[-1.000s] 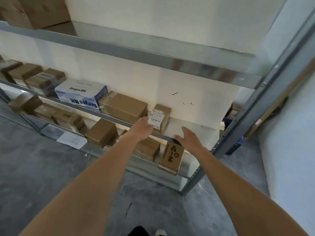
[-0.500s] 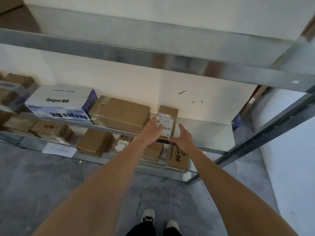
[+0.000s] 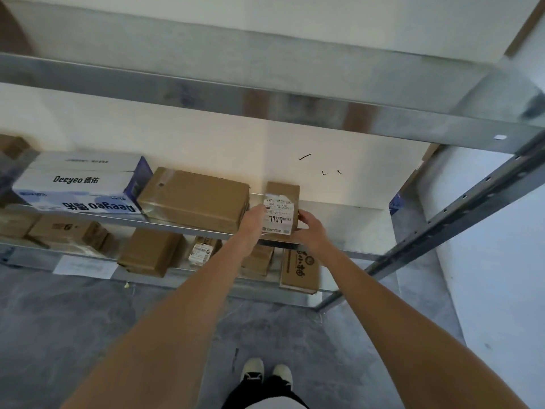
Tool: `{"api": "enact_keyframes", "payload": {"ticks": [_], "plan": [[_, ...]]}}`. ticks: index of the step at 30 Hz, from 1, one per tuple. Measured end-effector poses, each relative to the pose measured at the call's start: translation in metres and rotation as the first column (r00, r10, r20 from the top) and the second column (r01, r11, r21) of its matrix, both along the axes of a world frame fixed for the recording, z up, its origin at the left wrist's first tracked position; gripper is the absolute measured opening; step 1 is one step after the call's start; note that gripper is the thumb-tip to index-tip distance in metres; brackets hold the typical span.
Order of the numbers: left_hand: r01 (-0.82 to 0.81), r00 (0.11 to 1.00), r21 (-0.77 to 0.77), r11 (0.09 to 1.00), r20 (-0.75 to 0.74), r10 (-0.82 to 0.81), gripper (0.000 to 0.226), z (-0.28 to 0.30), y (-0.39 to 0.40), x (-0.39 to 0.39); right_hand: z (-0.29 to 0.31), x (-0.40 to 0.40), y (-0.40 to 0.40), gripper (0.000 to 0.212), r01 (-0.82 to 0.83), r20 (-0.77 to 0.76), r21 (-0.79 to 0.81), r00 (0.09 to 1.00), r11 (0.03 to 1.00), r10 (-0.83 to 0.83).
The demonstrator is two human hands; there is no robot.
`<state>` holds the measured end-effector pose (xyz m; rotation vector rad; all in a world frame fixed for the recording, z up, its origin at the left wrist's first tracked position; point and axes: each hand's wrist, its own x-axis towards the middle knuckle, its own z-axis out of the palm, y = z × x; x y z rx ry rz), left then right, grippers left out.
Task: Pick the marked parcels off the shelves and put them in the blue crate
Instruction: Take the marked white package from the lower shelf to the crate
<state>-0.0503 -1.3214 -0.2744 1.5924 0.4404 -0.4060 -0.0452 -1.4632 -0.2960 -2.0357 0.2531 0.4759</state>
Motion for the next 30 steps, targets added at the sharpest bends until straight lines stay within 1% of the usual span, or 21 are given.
{"api": "enact_keyframes", "payload": {"ticks": [5,8,10,12,13,14,17,19,25,27,30], "plan": [[-0.076,0.997,-0.054,0.996,-0.004,0.076,0.039,0.002,-0.003,-0.002,0.000,0.002,-0.002,0.076,0.021,-0.025,0.058,1.000,0.998,-0.019],[-0.141,0.990,-0.118,0.983,-0.011,0.140,0.034,0.009,-0.005,-0.004,-0.002,0.005,-0.006,0.070,0.039,-0.025,0.086,0.999,0.996,-0.036],[-0.213,0.977,-0.175,0.961,-0.058,0.206,0.026,0.013,-0.004,-0.004,0.001,0.007,-0.008,0.057,0.116,-0.079,0.182,0.992,0.977,-0.103],[-0.232,0.973,-0.204,0.951,-0.064,0.224,0.025,0.013,-0.003,-0.002,0.008,0.007,-0.008,0.032,0.222,-0.144,0.270,0.971,0.937,-0.188],[-0.226,0.974,-0.198,0.954,-0.055,0.219,0.025,0.012,-0.003,-0.001,0.012,0.007,-0.007,0.022,0.250,-0.149,0.288,0.965,0.924,-0.215],[-0.227,0.974,-0.192,0.955,-0.043,0.223,0.026,0.013,-0.003,-0.001,0.013,0.009,-0.007,0.022,0.259,-0.140,0.299,0.964,0.919,-0.226],[-0.254,0.967,-0.192,0.948,-0.026,0.254,0.029,0.015,-0.003,0.002,0.015,0.014,-0.005,0.035,0.253,-0.103,0.283,0.967,0.925,-0.233],[-0.263,0.964,-0.182,0.948,-0.018,0.264,0.032,0.018,-0.003,0.004,0.016,0.019,-0.003,0.040,0.262,-0.094,0.281,0.965,0.923,-0.245],[-0.268,0.963,-0.174,0.948,-0.012,0.270,0.037,0.017,-0.005,0.008,0.018,0.023,-0.002,0.035,0.250,-0.077,0.290,0.968,0.924,-0.238],[-0.275,0.960,-0.191,0.942,-0.004,0.280,0.036,0.013,-0.005,0.010,0.018,0.023,-0.002,0.032,0.265,-0.060,0.299,0.964,0.917,-0.259],[-0.300,0.953,-0.224,0.927,-0.019,0.303,0.035,0.007,-0.006,0.009,0.017,0.021,-0.002,0.023,0.310,-0.049,0.337,0.949,0.889,-0.312]]}}
